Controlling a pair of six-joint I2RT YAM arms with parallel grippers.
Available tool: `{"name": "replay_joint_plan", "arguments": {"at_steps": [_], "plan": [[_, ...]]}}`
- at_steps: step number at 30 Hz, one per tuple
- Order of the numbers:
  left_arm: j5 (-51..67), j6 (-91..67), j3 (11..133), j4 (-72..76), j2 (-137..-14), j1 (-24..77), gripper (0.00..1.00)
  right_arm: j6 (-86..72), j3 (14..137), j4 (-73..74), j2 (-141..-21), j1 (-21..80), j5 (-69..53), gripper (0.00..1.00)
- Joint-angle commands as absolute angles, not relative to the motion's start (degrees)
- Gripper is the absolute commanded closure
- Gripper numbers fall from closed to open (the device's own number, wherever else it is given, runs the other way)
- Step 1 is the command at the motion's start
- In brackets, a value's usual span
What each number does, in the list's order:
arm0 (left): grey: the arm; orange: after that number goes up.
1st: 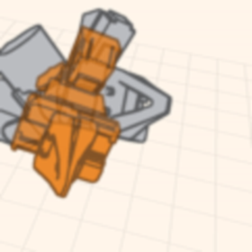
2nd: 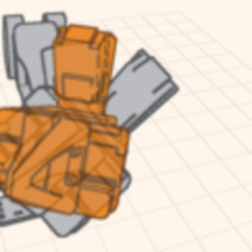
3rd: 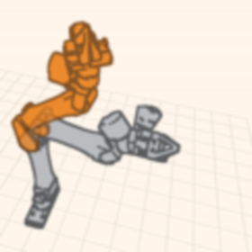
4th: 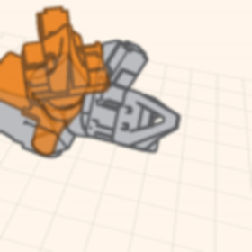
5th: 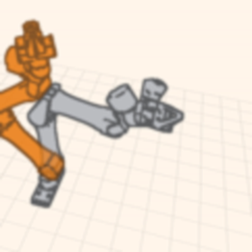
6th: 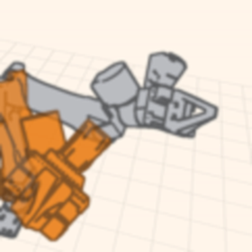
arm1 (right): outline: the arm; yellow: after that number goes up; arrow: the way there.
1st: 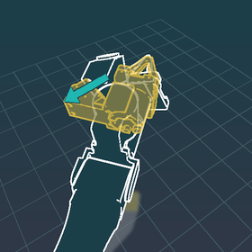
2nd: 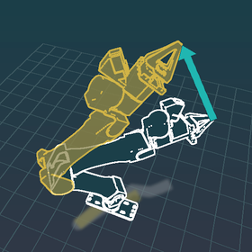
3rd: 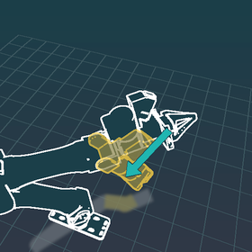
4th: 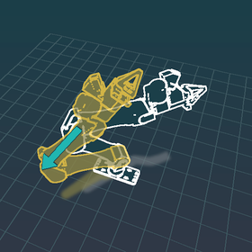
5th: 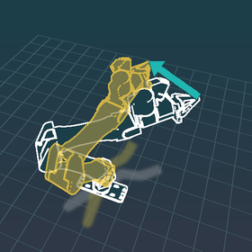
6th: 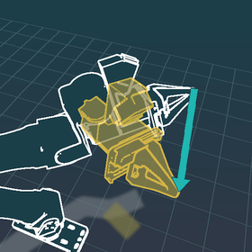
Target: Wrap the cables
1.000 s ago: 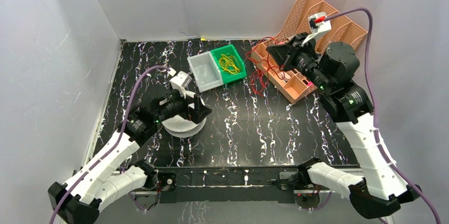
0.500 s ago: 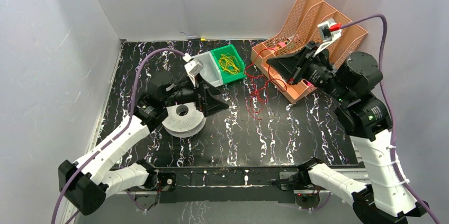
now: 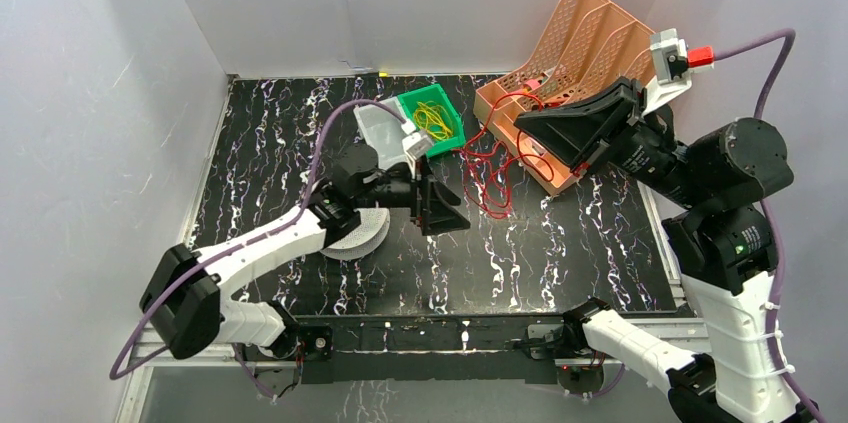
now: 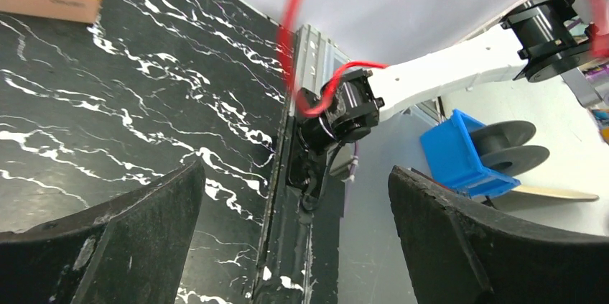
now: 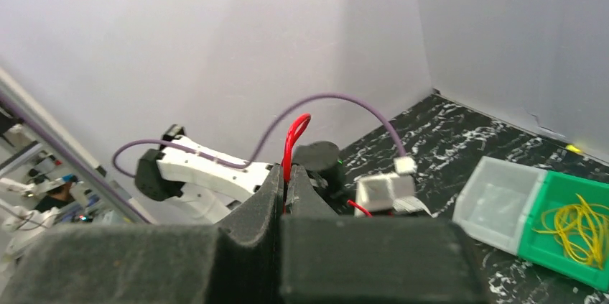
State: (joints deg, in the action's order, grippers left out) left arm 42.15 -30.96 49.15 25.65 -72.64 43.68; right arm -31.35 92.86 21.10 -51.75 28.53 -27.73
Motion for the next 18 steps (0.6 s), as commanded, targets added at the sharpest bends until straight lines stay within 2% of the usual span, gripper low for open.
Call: {"name": "replay_joint_plan", "arguments": {"at_steps": [1, 7, 10, 14, 16, 17, 18], "plan": [[41.8, -31.5, 52.0, 31.7, -75.1, 46.2, 0.02, -35.1, 95.2, 13.5, -52.4, 28.6, -32.5, 1.0], [42.6, -37.0, 50.6, 41.4, -76.6, 47.2, 0.02, -36.3, 95.2, 12.2, -51.3, 28.7, -33.5, 1.0], [44.8, -41.2, 50.4, 48.0, -77.8, 48.1, 0.05, -37.3, 94.4, 10.8, -51.1, 28.7, -34.1, 1.0], [45.6, -41.9, 50.7, 48.8, -78.1, 48.8, 0.08, -37.9, 94.2, 9.3, -51.1, 28.7, -34.5, 1.0], [45.9, -42.4, 51.6, 49.3, -79.1, 49.0, 0.18, -38.6, 94.2, 8.3, -51.1, 28.7, -35.0, 1.0], [46.0, -42.6, 51.9, 49.5, -79.6, 49.0, 0.26, -38.6, 94.3, 8.3, -51.1, 28.7, -35.0, 1.0], [46.0, -42.7, 52.1, 49.6, -79.9, 49.0, 0.39, -38.7, 94.3, 8.3, -51.0, 28.7, -35.0, 1.0]]}}
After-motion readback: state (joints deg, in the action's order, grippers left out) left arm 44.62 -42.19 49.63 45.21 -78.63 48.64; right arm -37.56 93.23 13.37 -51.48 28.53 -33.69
